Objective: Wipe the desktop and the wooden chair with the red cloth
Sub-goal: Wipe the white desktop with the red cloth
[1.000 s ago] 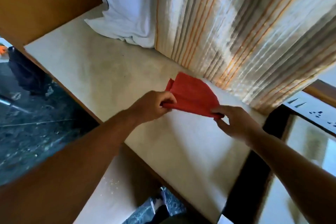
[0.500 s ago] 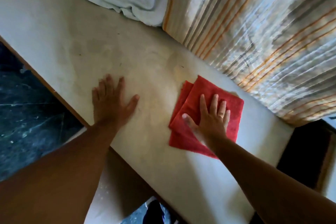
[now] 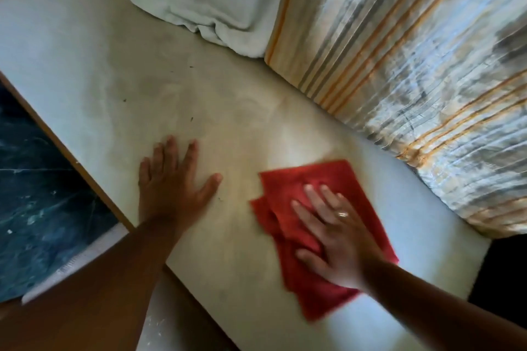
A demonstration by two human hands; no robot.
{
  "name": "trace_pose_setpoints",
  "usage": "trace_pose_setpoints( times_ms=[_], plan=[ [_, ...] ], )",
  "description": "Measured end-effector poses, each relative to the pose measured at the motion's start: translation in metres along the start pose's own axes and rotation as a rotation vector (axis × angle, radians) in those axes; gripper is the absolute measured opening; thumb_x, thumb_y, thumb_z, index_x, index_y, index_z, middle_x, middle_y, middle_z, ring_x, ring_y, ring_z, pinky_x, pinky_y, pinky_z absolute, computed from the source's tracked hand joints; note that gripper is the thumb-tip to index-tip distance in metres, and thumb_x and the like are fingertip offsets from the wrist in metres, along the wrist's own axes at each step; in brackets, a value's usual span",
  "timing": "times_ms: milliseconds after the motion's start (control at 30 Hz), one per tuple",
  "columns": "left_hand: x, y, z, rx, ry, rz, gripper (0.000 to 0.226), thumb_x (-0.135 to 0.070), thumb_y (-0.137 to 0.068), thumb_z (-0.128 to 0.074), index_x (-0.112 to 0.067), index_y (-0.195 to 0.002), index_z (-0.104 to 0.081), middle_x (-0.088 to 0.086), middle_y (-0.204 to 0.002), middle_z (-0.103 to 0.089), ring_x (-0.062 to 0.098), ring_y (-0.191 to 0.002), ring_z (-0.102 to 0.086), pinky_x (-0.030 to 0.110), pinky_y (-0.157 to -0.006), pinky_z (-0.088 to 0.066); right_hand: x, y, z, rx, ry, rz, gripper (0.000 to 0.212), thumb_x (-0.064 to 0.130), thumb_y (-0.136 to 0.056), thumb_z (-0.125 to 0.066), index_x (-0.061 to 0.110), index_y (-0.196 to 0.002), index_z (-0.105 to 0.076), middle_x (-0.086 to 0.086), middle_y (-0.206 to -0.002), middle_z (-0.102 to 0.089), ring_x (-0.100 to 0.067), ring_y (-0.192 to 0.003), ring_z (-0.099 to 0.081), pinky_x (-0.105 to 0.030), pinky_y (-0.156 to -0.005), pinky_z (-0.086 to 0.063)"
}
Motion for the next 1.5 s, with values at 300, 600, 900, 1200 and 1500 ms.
trace_pose_setpoints(
  times_ms=[300, 600, 900, 1200, 1500],
  plan=[
    [0.001, -0.002, 0.0, 0.009, -0.012, 0.002, 0.089, -0.078, -0.086, -0.016, -0.027, -0.159, -0.016, 0.019, -0.166, -0.012, 0.039, -0.151, -0.014, 0.056, -0.12, -0.014, -0.048, -0.086, 0.029, -0.101, 0.049, -0.424, 0.078, 0.066, -0.091, -0.023, 0.024, -0.156, -0.021, -0.02, -0.162, -0.017, -0.043, -0.147, -0.015, -0.055, -0.118, -0.015],
    [-0.003, 0.001, 0.005, 0.017, 0.004, -0.006, 0.088, -0.077, -0.087, -0.016, -0.027, -0.159, -0.014, 0.019, -0.166, -0.009, 0.039, -0.152, -0.01, 0.056, -0.121, -0.011, -0.104, 0.023, 0.017, -0.056, 0.088, -0.319, 0.08, 0.07, -0.086, -0.03, 0.03, -0.155, -0.021, -0.017, -0.16, -0.024, -0.045, -0.143, -0.026, -0.057, -0.113, -0.025],
    [-0.002, 0.002, 0.005, -0.003, -0.011, -0.004, 0.088, -0.076, -0.086, -0.017, -0.025, -0.158, -0.018, 0.021, -0.165, -0.014, 0.042, -0.15, -0.015, 0.058, -0.12, -0.014, -0.036, 0.033, -0.005, -0.025, 0.059, -0.133, 0.088, 0.076, -0.085, -0.034, 0.029, -0.157, -0.017, -0.016, -0.165, -0.01, -0.043, -0.149, -0.011, -0.061, -0.116, -0.017],
    [0.001, -0.005, -0.003, -0.05, -0.033, -0.025, 0.088, -0.079, -0.087, -0.016, -0.025, -0.156, -0.023, 0.022, -0.162, -0.021, 0.044, -0.146, -0.022, 0.06, -0.116, -0.019, -0.144, -0.012, 0.035, -0.024, 0.092, -0.238, 0.087, 0.077, -0.08, -0.032, 0.034, -0.155, -0.02, -0.013, -0.164, -0.016, -0.043, -0.146, -0.019, -0.057, -0.115, -0.022],
    [0.001, -0.002, -0.003, -0.032, -0.011, 0.006, 0.088, -0.076, -0.085, -0.015, -0.027, -0.158, -0.02, 0.018, -0.165, -0.016, 0.038, -0.15, -0.016, 0.054, -0.12, -0.013, 0.053, 0.034, -0.016, 0.113, 0.098, 0.734, 0.078, 0.071, -0.087, -0.042, 0.036, -0.155, -0.024, -0.007, -0.166, -0.009, -0.034, -0.152, -0.004, -0.051, -0.12, -0.002]
  ],
)
Point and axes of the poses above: each hand's wrist, its own y-axis away from the middle knuckle, its own z-axis out of the back of the hand, x = y × z, the point moved 10 cm from there along -y, towards the middle knuckle
